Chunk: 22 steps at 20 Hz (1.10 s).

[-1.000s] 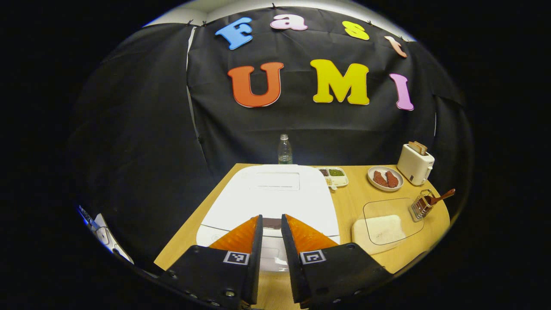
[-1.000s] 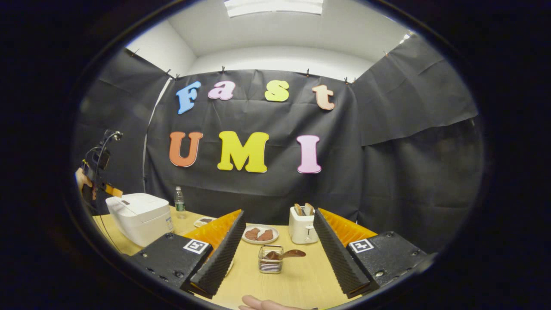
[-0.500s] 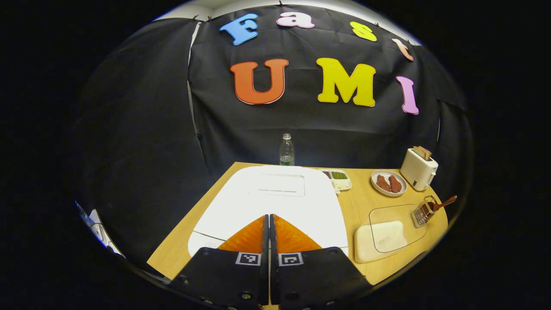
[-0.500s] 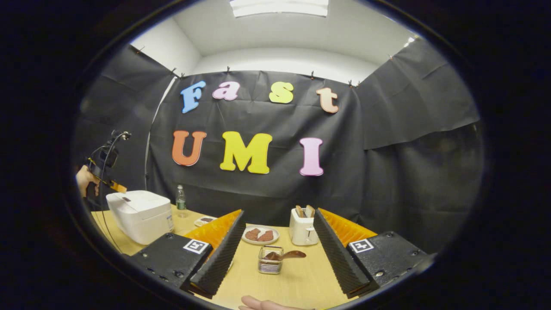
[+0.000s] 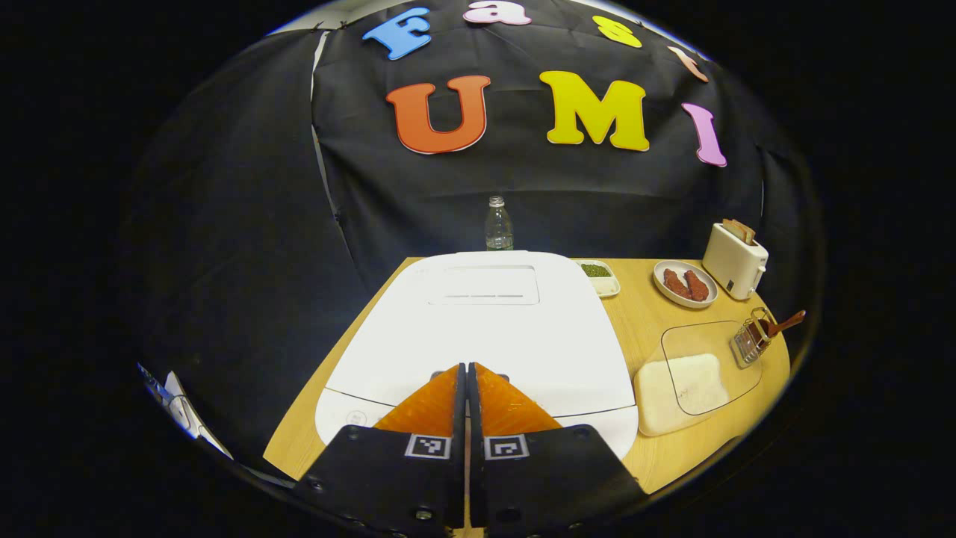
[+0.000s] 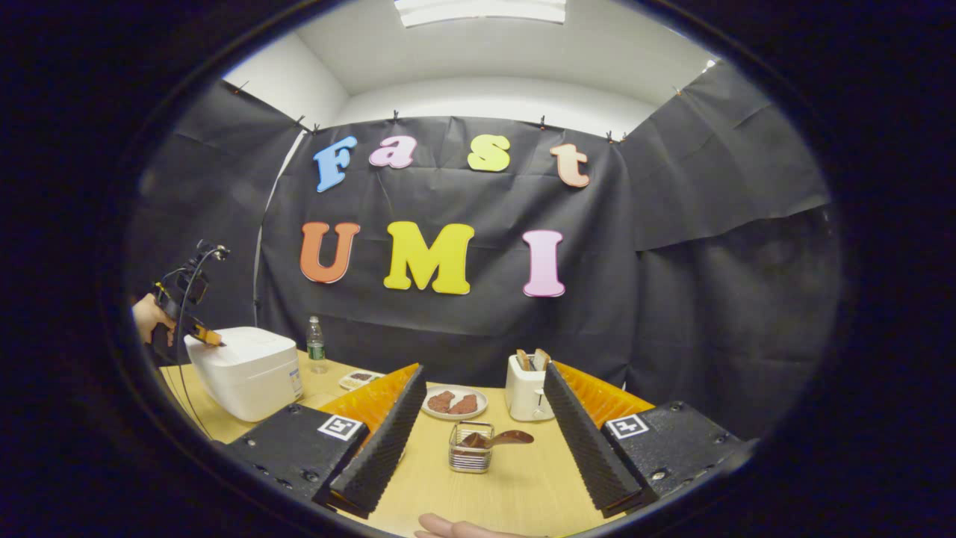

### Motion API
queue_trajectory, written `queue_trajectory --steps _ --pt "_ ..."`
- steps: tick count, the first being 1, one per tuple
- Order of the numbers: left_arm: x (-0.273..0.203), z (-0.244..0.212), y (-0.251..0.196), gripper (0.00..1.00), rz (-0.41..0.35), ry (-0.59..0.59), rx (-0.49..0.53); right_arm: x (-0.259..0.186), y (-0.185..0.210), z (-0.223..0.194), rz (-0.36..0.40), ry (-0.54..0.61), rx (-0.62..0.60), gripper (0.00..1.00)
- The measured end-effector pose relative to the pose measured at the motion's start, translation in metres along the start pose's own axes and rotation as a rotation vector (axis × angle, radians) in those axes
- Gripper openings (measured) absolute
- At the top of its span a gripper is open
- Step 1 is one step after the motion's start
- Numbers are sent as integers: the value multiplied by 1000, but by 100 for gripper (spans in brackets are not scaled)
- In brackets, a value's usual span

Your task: Close the left gripper, press the button to open the rice cooker; take a wooden spoon from the chopstick holder with the right hand, scoop a spoonful of rice and pour it into the rice cooker, then put the wooden spoon back into the chopstick holder.

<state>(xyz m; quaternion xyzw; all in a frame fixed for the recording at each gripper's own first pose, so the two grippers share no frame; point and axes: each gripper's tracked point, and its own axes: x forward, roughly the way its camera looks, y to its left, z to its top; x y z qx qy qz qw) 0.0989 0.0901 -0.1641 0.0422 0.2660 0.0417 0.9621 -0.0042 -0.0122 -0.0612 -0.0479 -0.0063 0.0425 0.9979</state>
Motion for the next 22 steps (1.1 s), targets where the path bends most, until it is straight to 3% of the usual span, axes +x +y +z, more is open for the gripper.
queue_trajectory --steps 3,6,7,9,10,22 --pt "-24 31 7 1 47 -108 0 -7 -5 8 -14 -32 -36 100" --pt "-66 63 -14 6 -11 -215 -53 -10 -12 4 -31 -30 -44 100" --pt "-78 66 -22 16 -34 -234 -50 -9 -13 2 -34 -22 -39 98" --pt "-100 75 -26 58 -33 -278 -39 -10 -12 -3 -30 -10 -22 100" --pt "-116 75 -29 96 -30 -297 -36 -9 -12 -6 -28 -7 -14 100" --pt "-177 43 -67 95 -96 -407 -54 18 -20 -104 -49 140 37 100"
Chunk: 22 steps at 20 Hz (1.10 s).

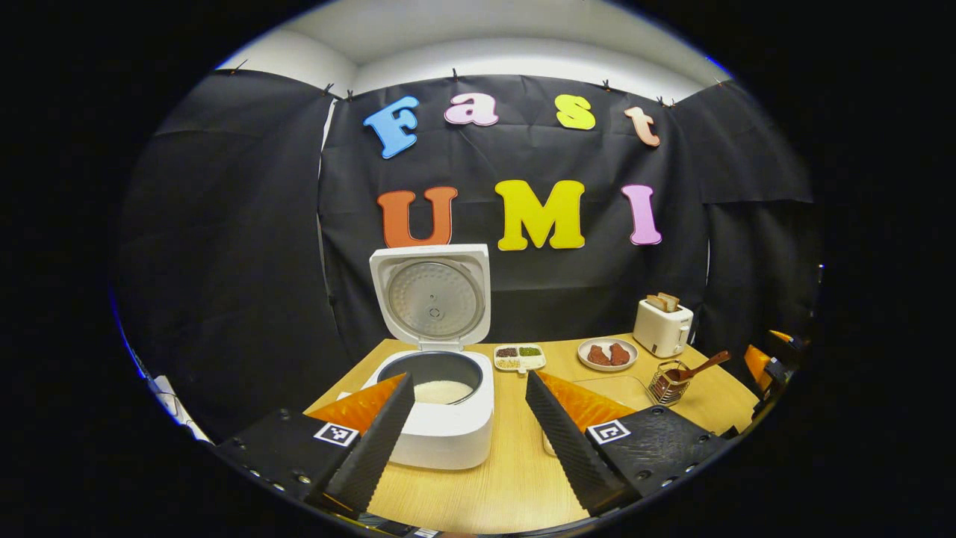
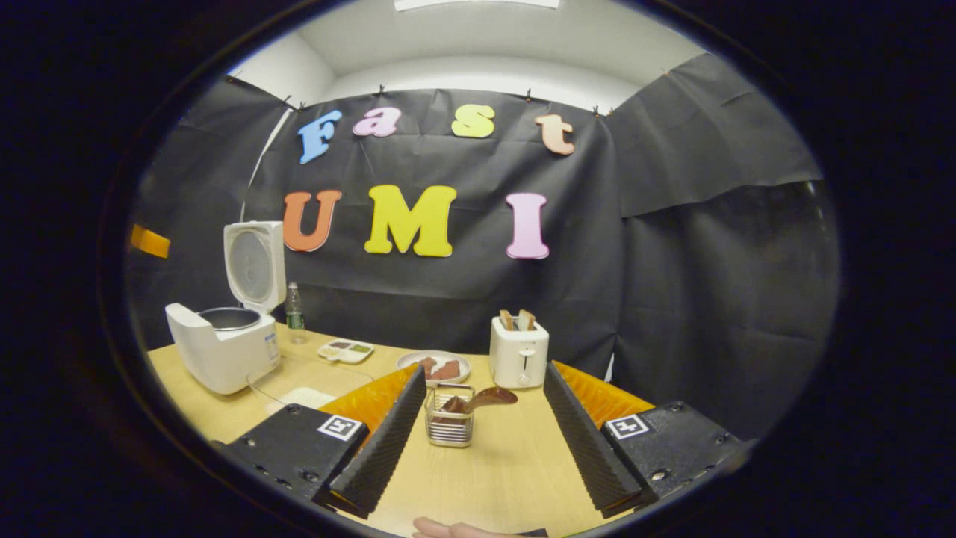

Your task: Close the left gripper, press the button to open the rice cooker; take a wooden spoon from the chopstick holder with the right hand, scoop a spoonful of rice and pour it into the rice cooker, then put the wooden spoon back into the chopstick holder.

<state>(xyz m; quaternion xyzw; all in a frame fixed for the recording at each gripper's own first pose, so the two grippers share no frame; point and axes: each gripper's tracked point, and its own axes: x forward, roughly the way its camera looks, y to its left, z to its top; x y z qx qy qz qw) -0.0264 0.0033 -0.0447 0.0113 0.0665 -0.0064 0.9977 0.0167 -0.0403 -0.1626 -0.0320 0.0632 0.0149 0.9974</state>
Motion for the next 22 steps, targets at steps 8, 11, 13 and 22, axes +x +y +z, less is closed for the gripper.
queue_trajectory --steps 8,11,13,22 --pt "-46 -34 -32 95 -62 -57 -13 39 -9 -54 -25 92 74 97" --pt "-58 -39 -46 96 -59 -106 15 61 -5 -67 -31 128 124 99" --pt "-62 -45 -62 95 -74 -121 35 76 0 -68 -40 126 174 87" --pt "-92 -37 -122 95 -187 -201 -14 134 17 -80 -135 133 252 57"
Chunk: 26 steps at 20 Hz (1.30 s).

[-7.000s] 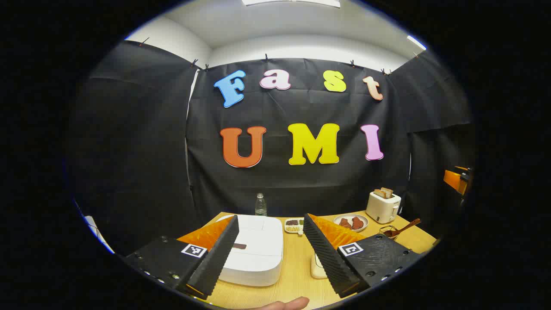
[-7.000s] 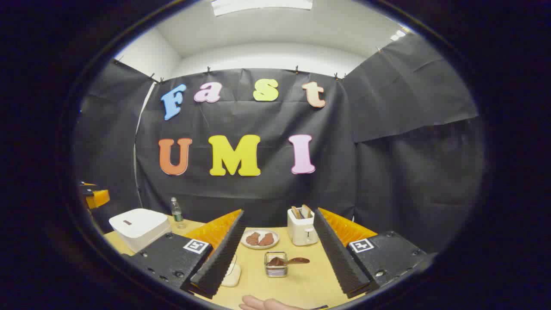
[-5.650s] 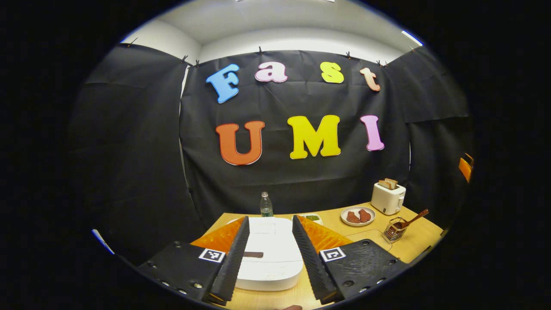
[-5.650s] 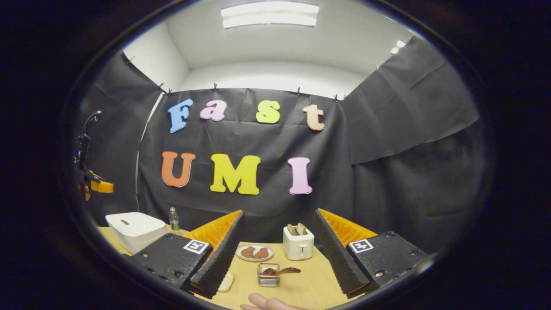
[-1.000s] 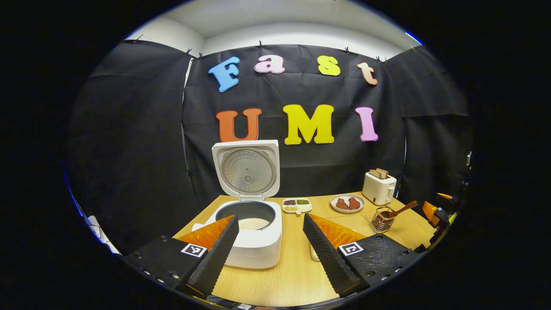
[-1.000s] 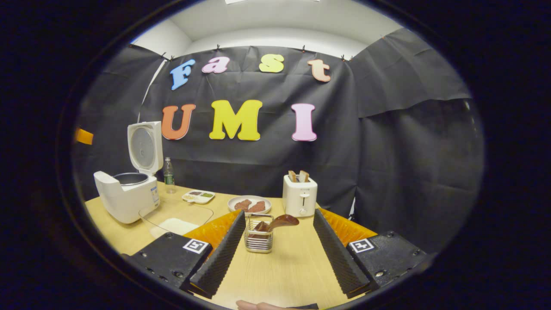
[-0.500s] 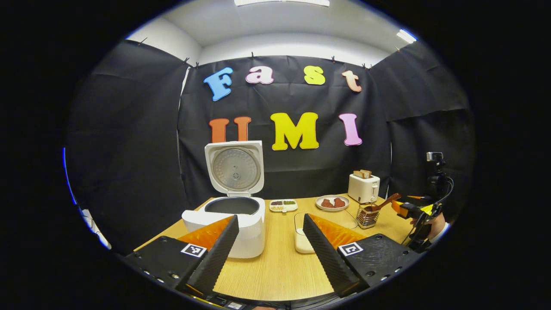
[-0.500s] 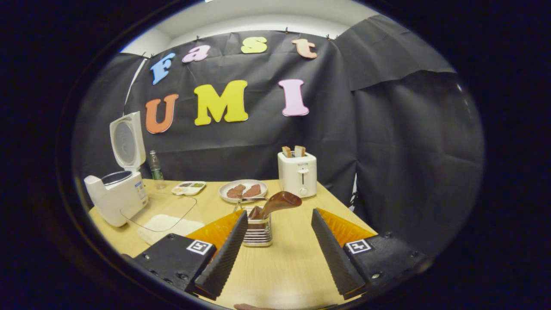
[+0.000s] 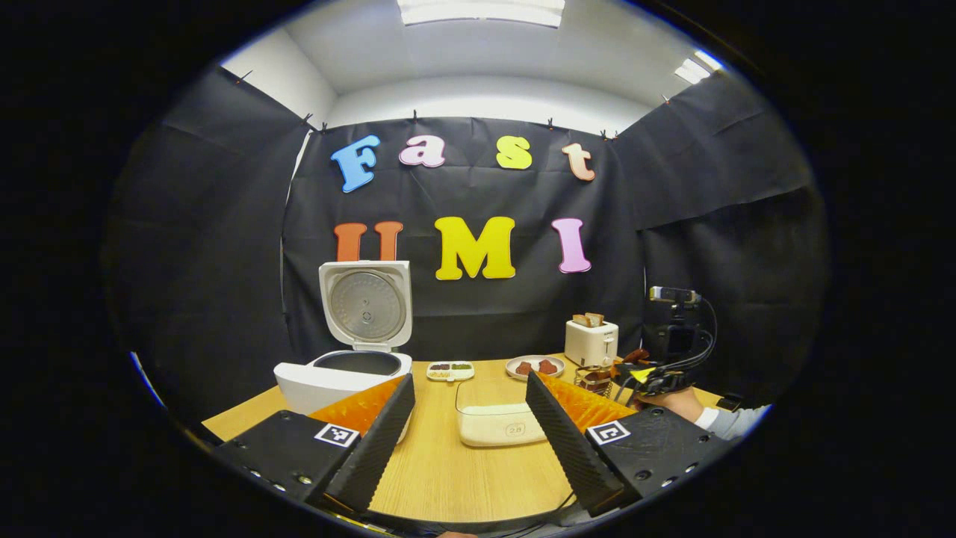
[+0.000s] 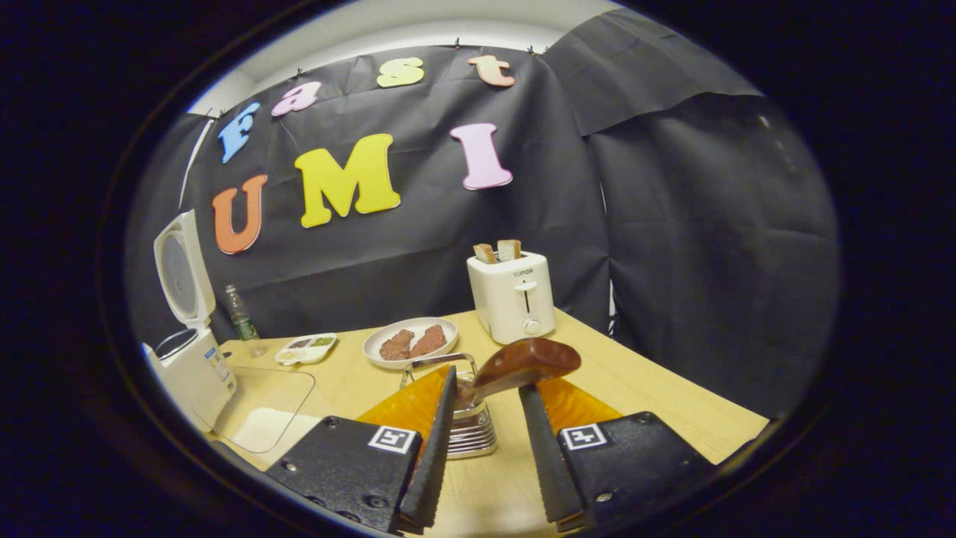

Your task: Close the left gripper, press the button to open the rice cooker; take a wooden spoon from the chopstick holder with the right hand, scoop a spoonful of rice and pour it into the rice cooker, then put the wooden spoon back into the chopstick holder.

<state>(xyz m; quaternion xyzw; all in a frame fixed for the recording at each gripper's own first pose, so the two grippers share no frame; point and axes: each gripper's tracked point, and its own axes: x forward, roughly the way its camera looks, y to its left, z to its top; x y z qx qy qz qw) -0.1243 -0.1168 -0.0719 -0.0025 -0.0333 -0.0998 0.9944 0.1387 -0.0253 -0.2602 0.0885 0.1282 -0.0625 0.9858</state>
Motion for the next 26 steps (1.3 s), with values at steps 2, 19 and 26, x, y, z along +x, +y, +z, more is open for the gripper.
queue_trajectory --steps 2,19,26 --pt "-4 6 -5 95 -27 -21 -3 6 11 7 16 -3 -3 45" --pt "-13 0 48 96 8 -3 -41 -27 104 129 131 -130 -205 22" --pt "-19 2 50 96 10 -8 -37 -56 181 111 275 -106 -172 21"
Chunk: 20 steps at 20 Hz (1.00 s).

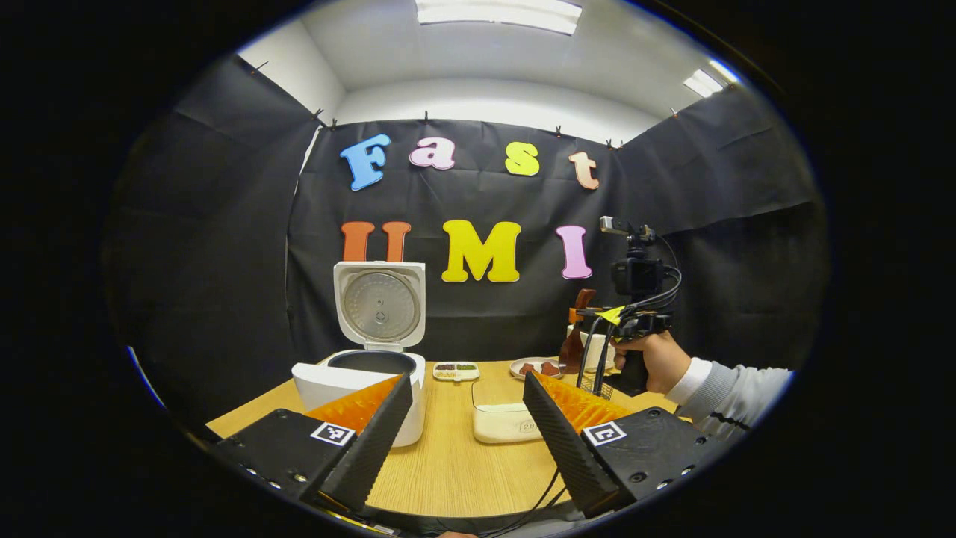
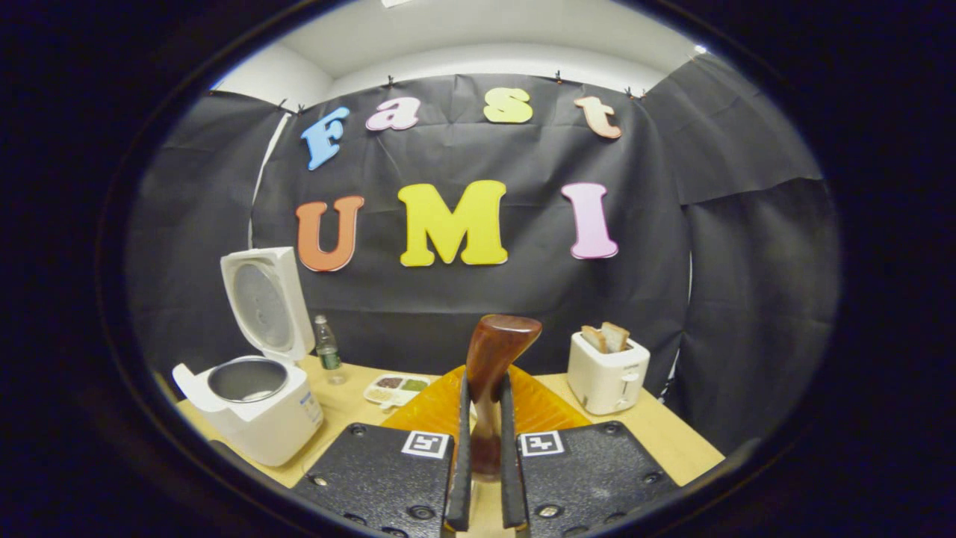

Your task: Close the left gripper, press the button to open the rice cooker; take a wooden spoon from the chopstick holder with the right hand, scoop a spoonful of rice and pour it into the rice cooker, then put the wooden spoon back into the chopstick holder.

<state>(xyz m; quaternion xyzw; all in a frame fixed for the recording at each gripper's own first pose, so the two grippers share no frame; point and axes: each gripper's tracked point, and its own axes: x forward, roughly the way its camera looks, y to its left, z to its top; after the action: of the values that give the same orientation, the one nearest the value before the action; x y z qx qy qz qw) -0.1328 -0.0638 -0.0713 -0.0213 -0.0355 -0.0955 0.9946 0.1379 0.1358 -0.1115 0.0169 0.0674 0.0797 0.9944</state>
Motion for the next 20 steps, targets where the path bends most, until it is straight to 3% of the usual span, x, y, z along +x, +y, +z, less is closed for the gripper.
queue_trajectory --steps 6,11,16,18,20 --pt "-4 1 8 95 13 -3 -10 13 49 -42 84 51 -55 22" --pt "-14 13 33 95 118 -26 47 33 59 -86 57 111 -157 22" --pt "-26 16 28 95 76 -37 3 57 45 -120 1 180 -228 22" --pt "-27 20 30 95 78 -43 3 62 41 -124 3 174 -236 22" --pt "-27 18 32 95 74 -40 -2 65 49 -135 45 200 -169 22"
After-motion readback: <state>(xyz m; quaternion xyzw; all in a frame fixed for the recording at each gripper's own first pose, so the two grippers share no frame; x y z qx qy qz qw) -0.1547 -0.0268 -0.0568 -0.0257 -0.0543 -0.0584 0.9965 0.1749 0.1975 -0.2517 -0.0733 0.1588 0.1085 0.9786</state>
